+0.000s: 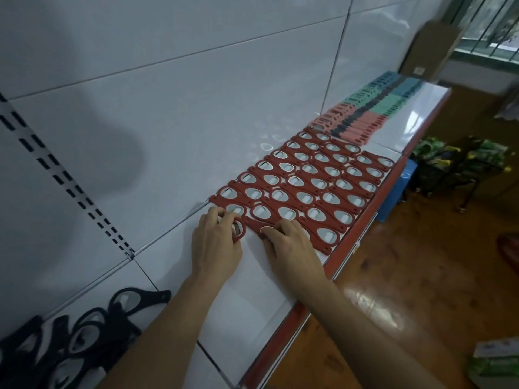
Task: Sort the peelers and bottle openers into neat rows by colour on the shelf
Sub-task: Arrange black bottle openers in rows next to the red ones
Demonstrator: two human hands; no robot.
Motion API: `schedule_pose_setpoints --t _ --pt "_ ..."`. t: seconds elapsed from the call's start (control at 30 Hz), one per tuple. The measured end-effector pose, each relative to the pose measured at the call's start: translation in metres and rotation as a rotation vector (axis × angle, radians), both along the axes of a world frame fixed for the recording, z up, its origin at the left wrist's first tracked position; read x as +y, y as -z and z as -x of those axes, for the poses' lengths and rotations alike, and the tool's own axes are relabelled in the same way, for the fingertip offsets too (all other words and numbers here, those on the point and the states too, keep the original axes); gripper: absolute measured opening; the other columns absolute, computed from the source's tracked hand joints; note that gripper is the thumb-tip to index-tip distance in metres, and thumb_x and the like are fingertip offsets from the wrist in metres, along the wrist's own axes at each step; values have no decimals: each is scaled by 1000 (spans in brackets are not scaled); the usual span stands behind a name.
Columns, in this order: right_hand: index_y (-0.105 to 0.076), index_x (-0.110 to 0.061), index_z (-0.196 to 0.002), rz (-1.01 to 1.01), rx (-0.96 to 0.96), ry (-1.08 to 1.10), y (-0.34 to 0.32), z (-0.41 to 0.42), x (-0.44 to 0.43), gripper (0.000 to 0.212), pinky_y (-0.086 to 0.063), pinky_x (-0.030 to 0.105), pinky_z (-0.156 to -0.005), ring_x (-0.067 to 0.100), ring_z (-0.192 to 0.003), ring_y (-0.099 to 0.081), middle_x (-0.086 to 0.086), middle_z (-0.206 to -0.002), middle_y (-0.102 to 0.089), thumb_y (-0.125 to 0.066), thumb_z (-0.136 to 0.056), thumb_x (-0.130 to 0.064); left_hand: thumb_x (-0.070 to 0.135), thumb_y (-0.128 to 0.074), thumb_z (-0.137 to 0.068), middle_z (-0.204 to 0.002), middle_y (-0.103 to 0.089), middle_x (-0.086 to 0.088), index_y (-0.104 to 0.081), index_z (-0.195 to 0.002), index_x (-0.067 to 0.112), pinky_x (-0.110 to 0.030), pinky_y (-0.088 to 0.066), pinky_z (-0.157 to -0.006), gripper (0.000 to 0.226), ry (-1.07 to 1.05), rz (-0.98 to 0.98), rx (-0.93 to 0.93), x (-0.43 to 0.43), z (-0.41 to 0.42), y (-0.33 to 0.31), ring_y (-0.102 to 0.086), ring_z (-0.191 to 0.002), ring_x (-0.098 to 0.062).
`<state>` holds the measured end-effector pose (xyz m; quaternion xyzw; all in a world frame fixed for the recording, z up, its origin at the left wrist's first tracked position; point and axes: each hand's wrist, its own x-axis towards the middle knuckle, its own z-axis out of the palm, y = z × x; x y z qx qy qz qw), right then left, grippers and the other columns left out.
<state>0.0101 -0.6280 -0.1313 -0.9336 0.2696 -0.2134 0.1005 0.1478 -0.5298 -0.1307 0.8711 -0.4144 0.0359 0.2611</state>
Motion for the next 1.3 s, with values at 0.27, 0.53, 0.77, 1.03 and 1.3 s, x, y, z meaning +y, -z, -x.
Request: schedule_pose_setpoints --t 0.27,0.53,0.77,1.03,1.3 --pt "-71 -16 -120 -78 -59 1 -4 1 2 24 -53 28 -82 15 -99 -56 1 -109 -64 -66 -98 -20 19 -60 -84 -125 -51 -1 -59 -130 15 -6 -48 -88 46 142 457 475 2 12 -14 -55 -115 -11" --pt "-65 -22 -108 -373 -416 54 -25 13 17 18 -49 14 -78 5 -91 -59 -12 -103 -65 -71 -94 -31 34 -58 -104 -123 -74 0 -65 -132 22 -43 -55 -97 32 149 688 1382 8 14 -34 -70 -116 -21" --pt "-67 -24 -102 -357 -414 43 -27 9 28 26 -49 11 -75 -2 -89 -59 -23 -100 -61 -84 -83 -27 42 -60 -100 -123 -74 -2 -70 -127 23 -50 -51 -104 34 167 513 1412 5 20 -26 -66 -121 -28" --pt "-69 -24 -116 -379 -316 94 -43 24 29 29 -56 13 -82 -1 -85 -63 -13 -103 -70 -77 -89 -19 54 -60 -94 -121 -74 -3 -64 -130 17 -53 -53 -102 52 233 446 1361 13 21 -31 -70 -115 -26" --pt "-58 -30 -116 -875 -690 384 -54 48 13 22 -57 17 -74 9 -100 -69 -15 -108 -65 -67 -98 -22 13 -55 -102 -131 -62 -2 -64 -131 17 -42 -50 -100 31 313 183 209 13 22 -6 -56 -122 -21"
